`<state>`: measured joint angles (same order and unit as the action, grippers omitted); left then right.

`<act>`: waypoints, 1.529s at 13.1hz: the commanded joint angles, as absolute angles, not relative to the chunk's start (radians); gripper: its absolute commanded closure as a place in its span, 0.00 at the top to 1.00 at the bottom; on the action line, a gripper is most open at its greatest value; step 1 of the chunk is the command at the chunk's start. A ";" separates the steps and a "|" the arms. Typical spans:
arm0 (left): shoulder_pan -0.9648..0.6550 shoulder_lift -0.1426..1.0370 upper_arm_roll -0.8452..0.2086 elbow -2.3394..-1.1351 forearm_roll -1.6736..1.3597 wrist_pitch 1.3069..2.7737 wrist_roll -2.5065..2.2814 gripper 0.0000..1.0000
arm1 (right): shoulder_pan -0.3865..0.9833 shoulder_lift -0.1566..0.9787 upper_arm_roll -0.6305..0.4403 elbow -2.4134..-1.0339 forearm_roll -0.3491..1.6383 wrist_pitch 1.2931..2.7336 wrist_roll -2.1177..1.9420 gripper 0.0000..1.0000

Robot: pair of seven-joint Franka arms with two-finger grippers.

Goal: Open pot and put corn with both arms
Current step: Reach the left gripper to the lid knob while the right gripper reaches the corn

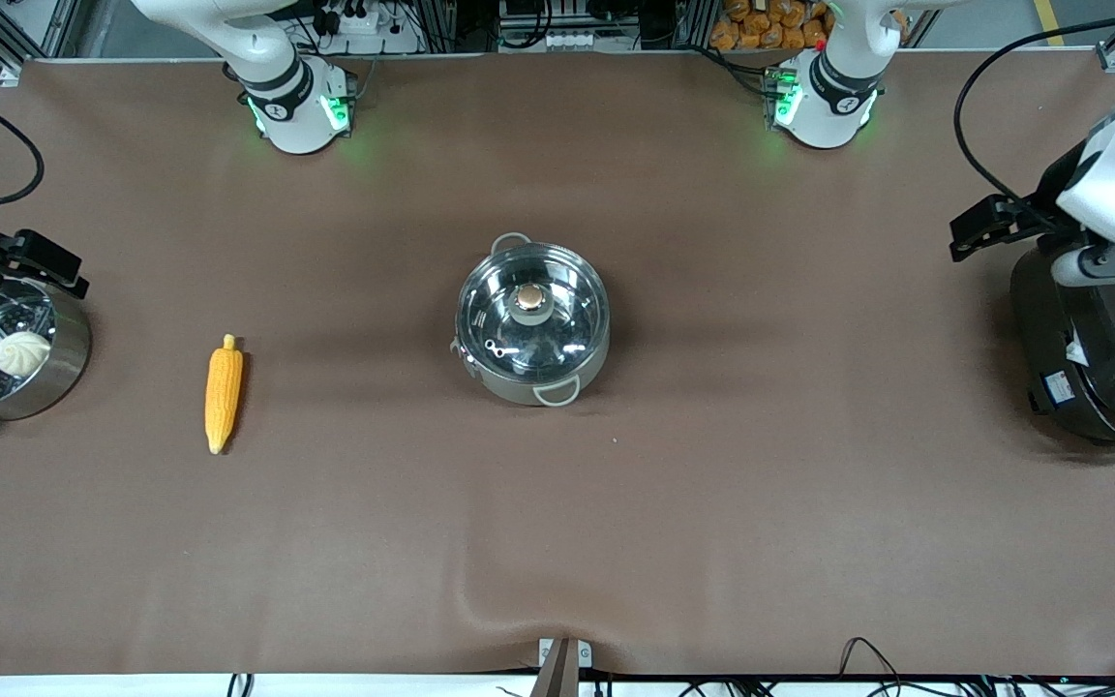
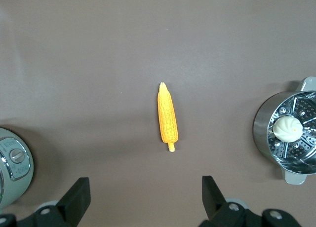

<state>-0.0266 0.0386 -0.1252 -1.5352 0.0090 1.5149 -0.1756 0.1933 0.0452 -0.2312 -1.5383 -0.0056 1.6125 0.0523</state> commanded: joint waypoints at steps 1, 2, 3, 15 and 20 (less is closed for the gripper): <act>-0.086 0.109 -0.159 -1.487 -0.018 1.505 -0.199 1.00 | 0.183 0.038 -0.222 -1.546 -0.015 1.612 0.055 1.00; -0.122 0.138 -0.173 -1.458 -0.024 1.519 -0.266 1.00 | 0.181 0.040 -0.222 -1.548 -0.015 1.617 0.055 1.00; -0.164 0.171 -0.176 -1.431 -0.025 1.526 -0.346 1.00 | 0.172 0.041 -0.222 -1.554 -0.015 1.621 0.054 1.00; -0.659 0.546 -0.130 -1.266 0.029 1.845 -1.101 1.00 | 0.156 0.170 -0.221 -1.727 -0.015 1.948 -0.002 1.00; -0.730 0.629 -0.123 -1.255 0.032 1.925 -1.230 0.94 | 0.155 0.225 -0.209 -1.914 -0.015 2.248 -0.041 1.00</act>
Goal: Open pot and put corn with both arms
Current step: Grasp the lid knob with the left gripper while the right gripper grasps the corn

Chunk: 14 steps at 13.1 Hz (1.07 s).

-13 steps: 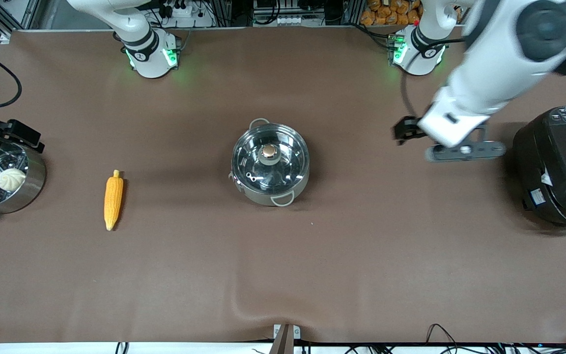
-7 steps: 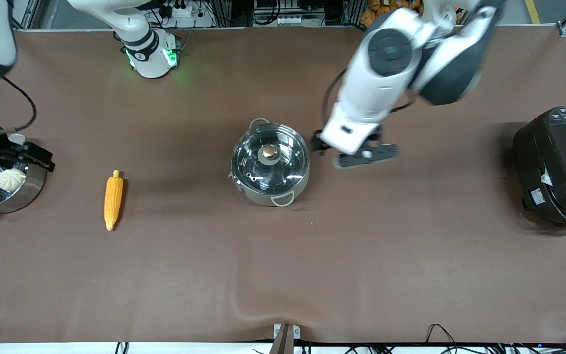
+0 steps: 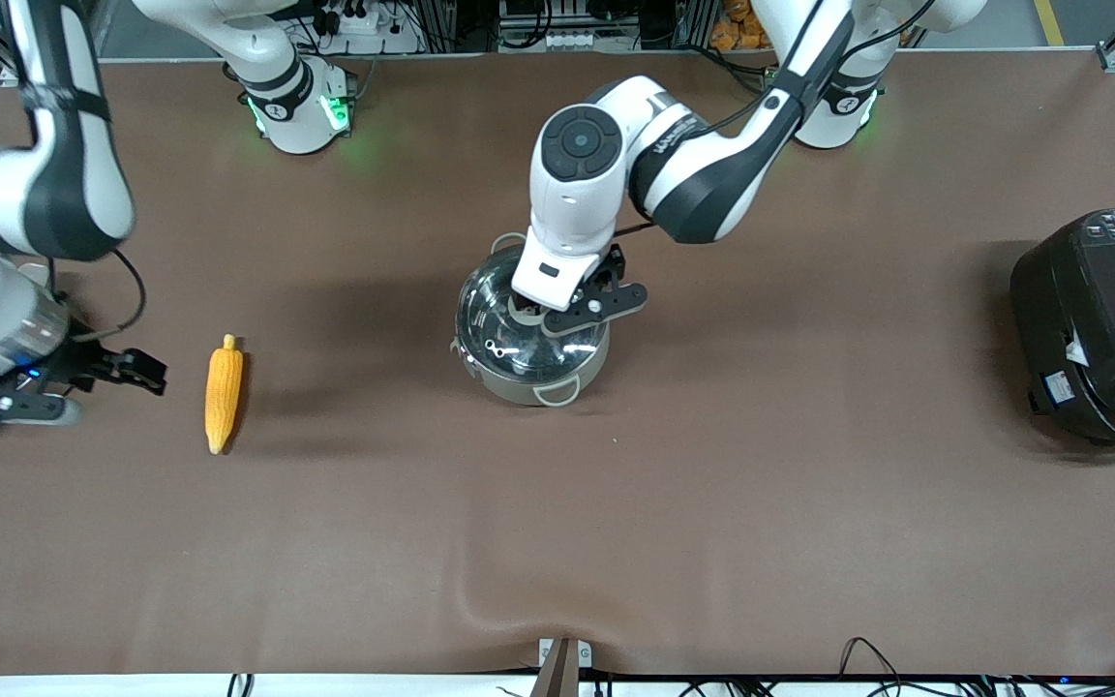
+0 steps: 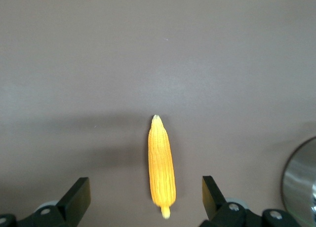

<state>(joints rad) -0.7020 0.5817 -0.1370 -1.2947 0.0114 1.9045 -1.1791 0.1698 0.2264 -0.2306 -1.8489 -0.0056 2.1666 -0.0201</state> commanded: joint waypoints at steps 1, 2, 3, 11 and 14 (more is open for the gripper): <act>-0.748 0.641 -0.101 -1.253 0.032 1.940 -1.248 0.94 | 0.141 0.241 -0.195 -1.940 -0.015 2.297 -0.043 1.00; -0.787 0.646 -0.072 -1.253 0.032 1.944 -1.261 0.93 | 0.115 0.262 -0.169 -1.956 -0.015 2.336 -0.043 1.00; -0.822 0.647 -0.039 -1.253 0.031 1.944 -1.273 0.92 | 0.079 0.290 -0.128 -1.968 -0.017 2.367 -0.046 1.00; -0.850 0.696 -0.026 -1.252 0.029 1.980 -1.296 0.85 | 0.008 0.442 -0.089 -1.976 -0.017 2.529 -0.202 1.00; -0.851 0.696 -0.031 -1.252 0.029 1.985 -1.296 0.82 | 0.009 0.500 -0.083 -1.977 -0.017 2.568 -0.215 1.00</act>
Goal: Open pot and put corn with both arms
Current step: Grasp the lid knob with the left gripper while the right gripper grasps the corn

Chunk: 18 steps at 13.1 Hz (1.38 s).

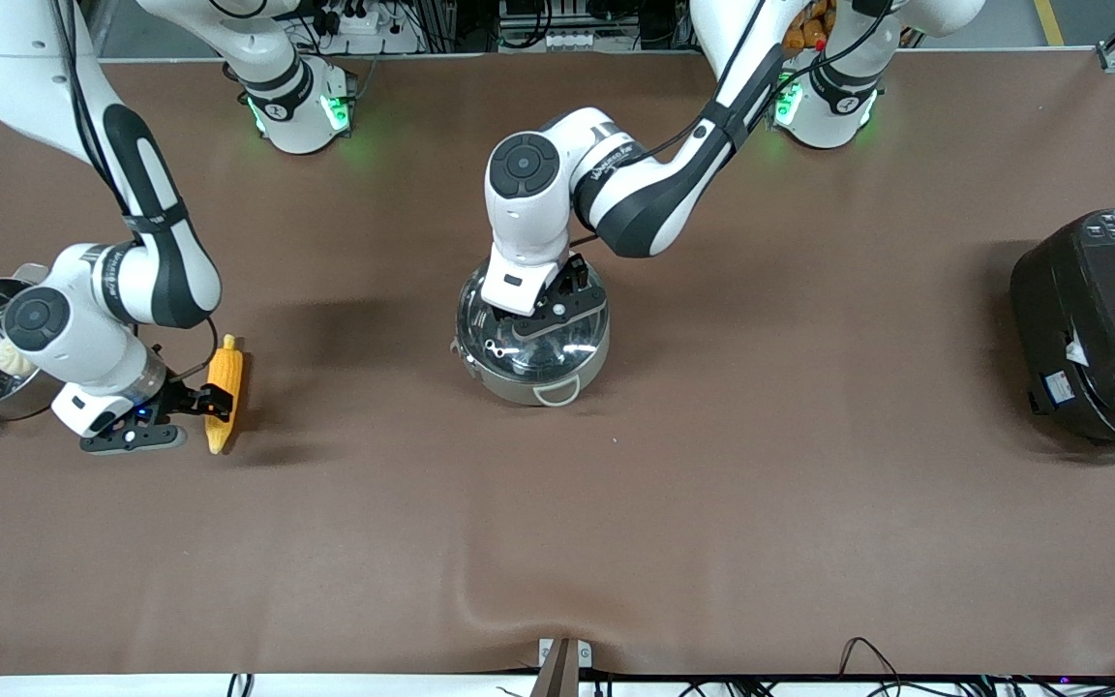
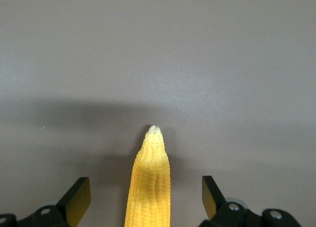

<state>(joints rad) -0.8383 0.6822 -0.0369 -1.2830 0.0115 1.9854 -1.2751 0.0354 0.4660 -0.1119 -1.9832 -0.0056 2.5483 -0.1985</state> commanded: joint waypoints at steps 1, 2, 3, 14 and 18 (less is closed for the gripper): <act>-0.854 0.695 -0.032 -1.253 0.029 1.983 -1.296 0.81 | 0.008 0.506 -0.083 -1.983 -0.017 2.566 -0.224 1.00; -0.864 0.693 -0.032 -1.253 0.029 1.983 -1.296 0.80 | 0.008 0.506 -0.081 -1.994 -0.017 2.566 -0.251 1.00; -0.864 0.693 -0.032 -1.255 0.029 1.982 -1.296 0.80 | 0.000 0.508 -0.083 -2.002 -0.017 2.566 -0.277 1.00; -0.871 0.699 -0.031 -1.261 0.031 1.976 -1.296 0.51 | -0.028 0.506 -0.071 -2.037 0.080 2.431 -0.279 0.86; -0.873 0.698 -0.028 -1.262 0.032 1.971 -1.296 0.00 | -0.025 0.503 -0.071 -2.022 0.081 2.430 -0.282 0.48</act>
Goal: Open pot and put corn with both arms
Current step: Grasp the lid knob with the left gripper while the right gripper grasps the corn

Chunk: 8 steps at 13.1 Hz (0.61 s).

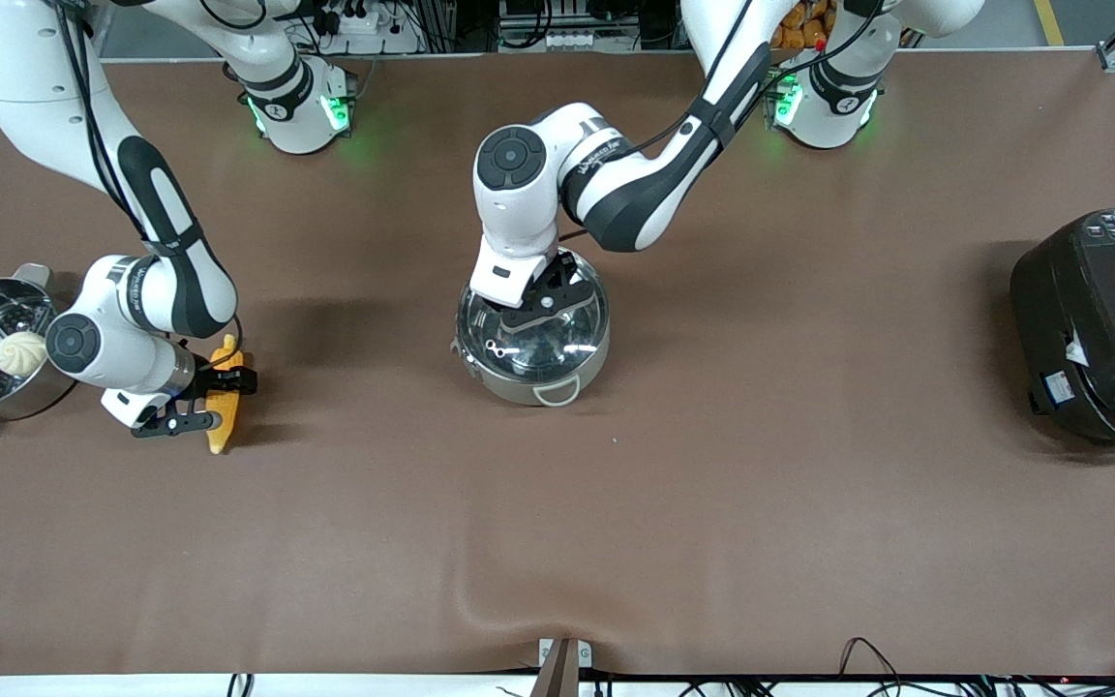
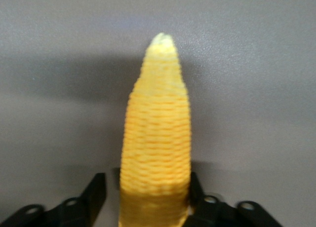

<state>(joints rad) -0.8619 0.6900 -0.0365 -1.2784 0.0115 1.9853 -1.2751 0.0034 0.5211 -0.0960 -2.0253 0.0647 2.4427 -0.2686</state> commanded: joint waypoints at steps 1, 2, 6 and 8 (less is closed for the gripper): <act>-0.871 0.692 -0.029 -1.262 0.026 1.970 -1.296 0.00 | -0.025 0.500 -0.068 -2.019 0.081 2.430 -0.282 0.37; -0.870 0.683 -0.029 -1.262 0.023 1.967 -1.296 0.00 | -0.025 0.499 -0.058 -2.014 0.081 2.430 -0.285 0.25; -0.836 0.569 -0.017 -1.262 0.029 1.826 -1.290 0.00 | -0.021 0.474 -0.046 -1.919 0.090 2.294 -0.273 0.14; -0.789 0.478 -0.017 -1.282 0.035 1.761 -1.272 0.00 | -0.017 0.468 -0.044 -1.800 0.113 2.122 -0.265 0.14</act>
